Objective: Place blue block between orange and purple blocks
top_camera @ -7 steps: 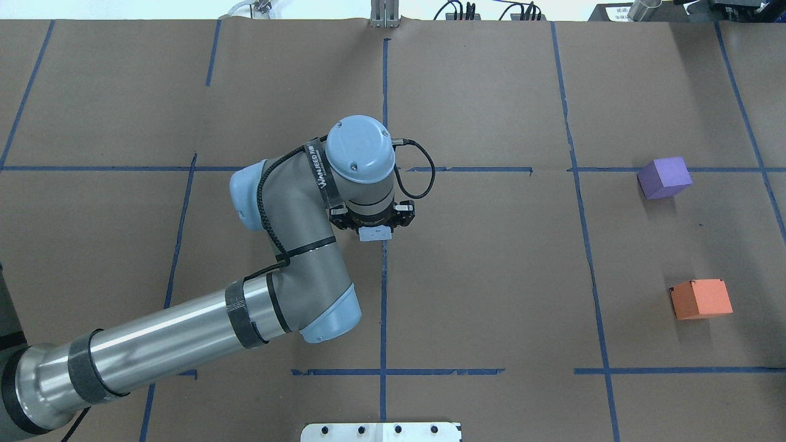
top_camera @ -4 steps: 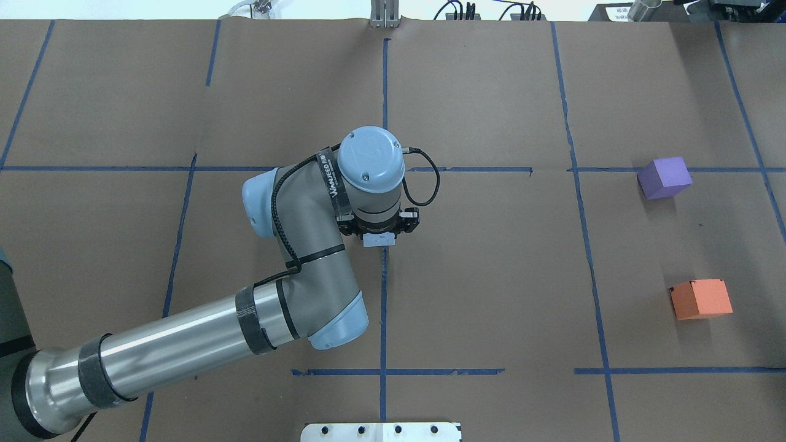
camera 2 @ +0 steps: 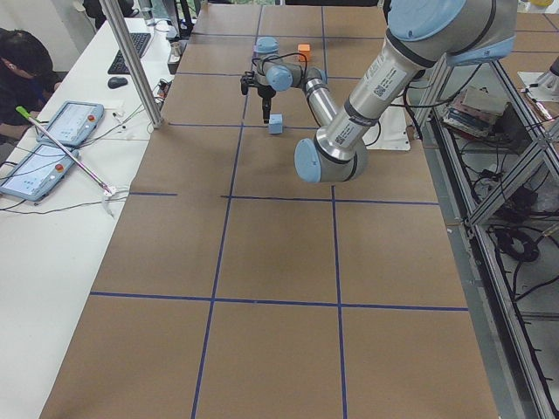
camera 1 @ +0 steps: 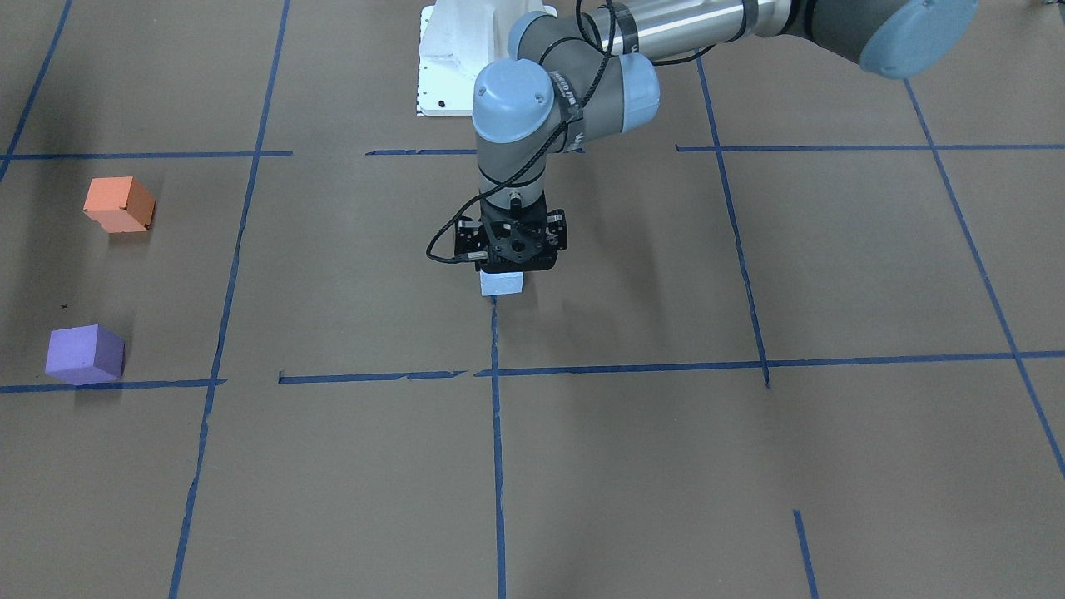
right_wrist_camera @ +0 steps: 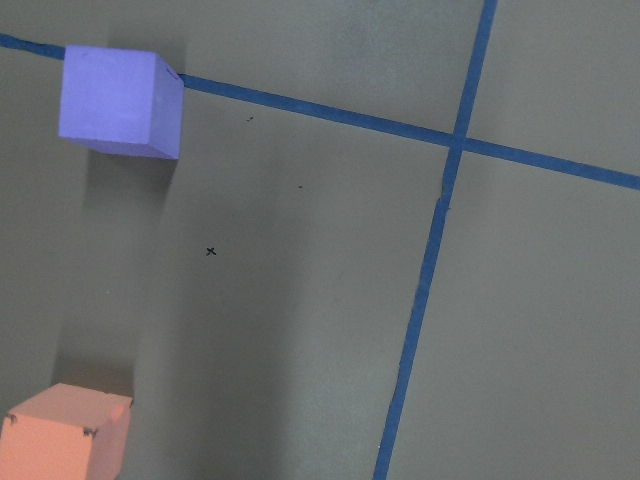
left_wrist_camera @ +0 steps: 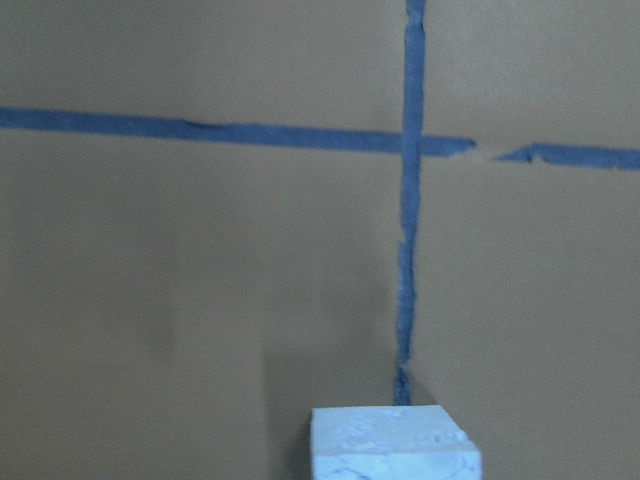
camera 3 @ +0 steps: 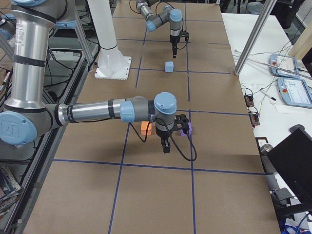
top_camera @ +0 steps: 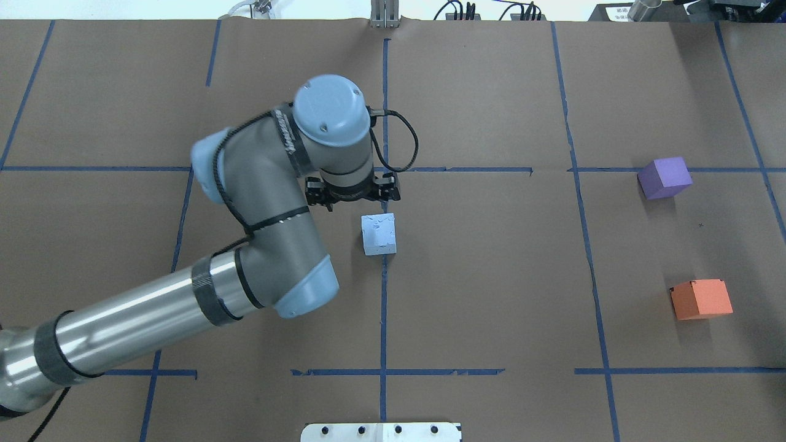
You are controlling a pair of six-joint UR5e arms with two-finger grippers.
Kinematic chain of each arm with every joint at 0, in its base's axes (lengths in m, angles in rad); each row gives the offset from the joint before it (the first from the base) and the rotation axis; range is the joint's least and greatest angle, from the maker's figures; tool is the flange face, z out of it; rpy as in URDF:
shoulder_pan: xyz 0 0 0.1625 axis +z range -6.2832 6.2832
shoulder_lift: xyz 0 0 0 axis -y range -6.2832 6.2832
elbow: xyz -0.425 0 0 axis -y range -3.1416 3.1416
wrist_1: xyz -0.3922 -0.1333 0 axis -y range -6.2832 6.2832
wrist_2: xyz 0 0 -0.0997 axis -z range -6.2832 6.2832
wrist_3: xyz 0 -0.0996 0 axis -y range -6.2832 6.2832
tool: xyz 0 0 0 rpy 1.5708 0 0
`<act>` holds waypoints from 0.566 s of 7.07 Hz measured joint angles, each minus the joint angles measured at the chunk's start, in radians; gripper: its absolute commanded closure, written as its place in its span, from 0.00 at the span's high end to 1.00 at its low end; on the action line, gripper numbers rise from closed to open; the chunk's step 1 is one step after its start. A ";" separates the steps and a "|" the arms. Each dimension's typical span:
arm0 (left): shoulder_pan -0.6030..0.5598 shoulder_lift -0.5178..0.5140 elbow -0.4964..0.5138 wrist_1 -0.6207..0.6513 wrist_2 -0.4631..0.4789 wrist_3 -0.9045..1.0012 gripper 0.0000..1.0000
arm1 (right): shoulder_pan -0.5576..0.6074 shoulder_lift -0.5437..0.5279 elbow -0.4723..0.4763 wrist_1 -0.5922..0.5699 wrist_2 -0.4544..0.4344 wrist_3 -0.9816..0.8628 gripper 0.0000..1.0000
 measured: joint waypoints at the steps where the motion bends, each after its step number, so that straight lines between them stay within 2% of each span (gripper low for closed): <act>1: -0.078 0.081 -0.097 0.055 -0.040 0.128 1.00 | -0.008 0.003 0.028 0.001 0.014 0.048 1.00; 2: -0.182 0.184 -0.173 0.085 -0.094 0.306 1.00 | -0.032 0.012 0.060 0.001 0.025 0.114 1.00; 4: -0.446 0.399 -0.224 0.099 -0.236 0.720 1.00 | -0.114 0.076 0.104 -0.002 0.037 0.261 1.00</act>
